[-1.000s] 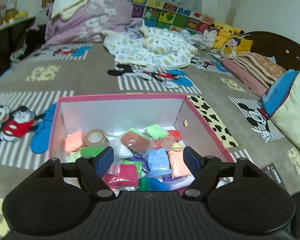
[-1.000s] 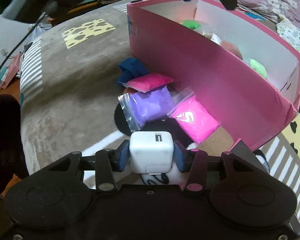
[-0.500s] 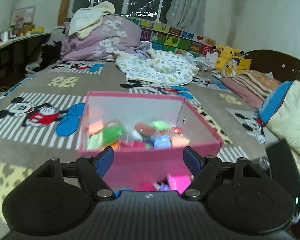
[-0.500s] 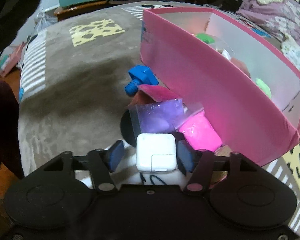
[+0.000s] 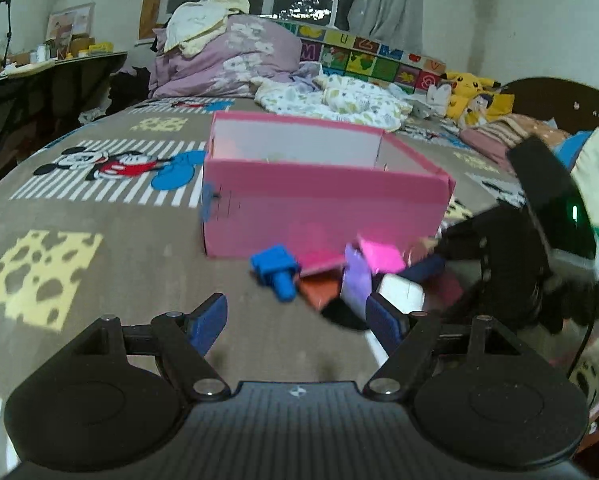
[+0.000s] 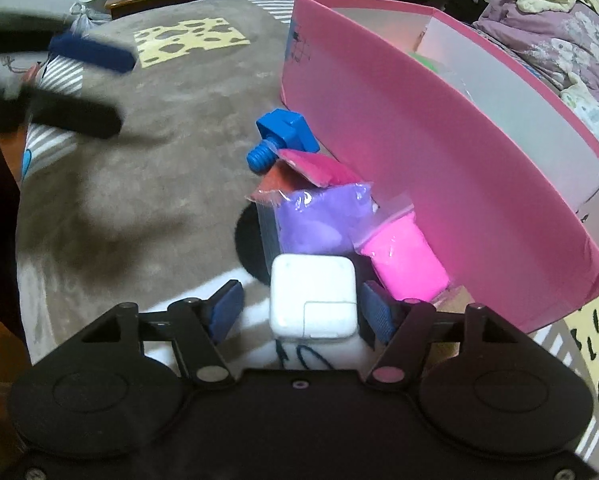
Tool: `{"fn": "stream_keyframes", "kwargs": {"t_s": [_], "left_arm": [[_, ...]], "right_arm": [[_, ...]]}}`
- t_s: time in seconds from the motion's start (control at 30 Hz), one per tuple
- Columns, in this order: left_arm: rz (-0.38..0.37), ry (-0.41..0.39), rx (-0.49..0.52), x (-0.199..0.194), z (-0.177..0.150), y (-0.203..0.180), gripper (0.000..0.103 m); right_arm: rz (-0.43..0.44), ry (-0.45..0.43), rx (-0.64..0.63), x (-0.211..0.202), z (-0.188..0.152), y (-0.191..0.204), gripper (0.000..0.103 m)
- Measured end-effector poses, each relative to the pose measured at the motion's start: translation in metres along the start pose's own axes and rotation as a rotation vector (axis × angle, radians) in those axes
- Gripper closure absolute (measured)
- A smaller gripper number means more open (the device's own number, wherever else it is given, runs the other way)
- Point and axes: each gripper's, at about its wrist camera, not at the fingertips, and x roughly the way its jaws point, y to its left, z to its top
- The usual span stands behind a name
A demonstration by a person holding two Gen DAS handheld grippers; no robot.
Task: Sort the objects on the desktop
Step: 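Withdraw the open left tool from the pink box, then carry the white charger cube over the pink box and open the right tool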
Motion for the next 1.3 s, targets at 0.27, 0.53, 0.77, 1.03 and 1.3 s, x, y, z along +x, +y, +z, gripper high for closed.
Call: {"fn": "stream_keyframes", "kwargs": {"t_s": [0.27, 0.53, 0.77, 1.03, 1.3], "left_arm": [[0.035, 0.064, 0.058, 0.016, -0.025, -0.002, 0.027], [0.051, 0.090, 0.107, 0.030, -0.036, -0.002, 0.027], [0.064, 0.113, 0.109, 0.039, -0.041, 0.005, 0.027], [0.060, 0.115, 0.103, 0.043, -0.041, 0.008, 0.027], [0.061, 0.104, 0.088, 0.047, -0.036, 0.009, 0.027]], "right_arm": [[0.004, 0.028, 0.032, 0.008, 0.002, 0.002, 0.044], [-0.003, 0.063, 0.063, 0.005, 0.006, 0.001, 0.056], [-0.003, 0.091, 0.048, -0.005, 0.006, 0.008, 0.056], [-0.002, 0.047, 0.062, -0.037, 0.018, 0.010, 0.056], [-0.014, -0.024, 0.121, -0.075, 0.031, 0.001, 0.056]]}}
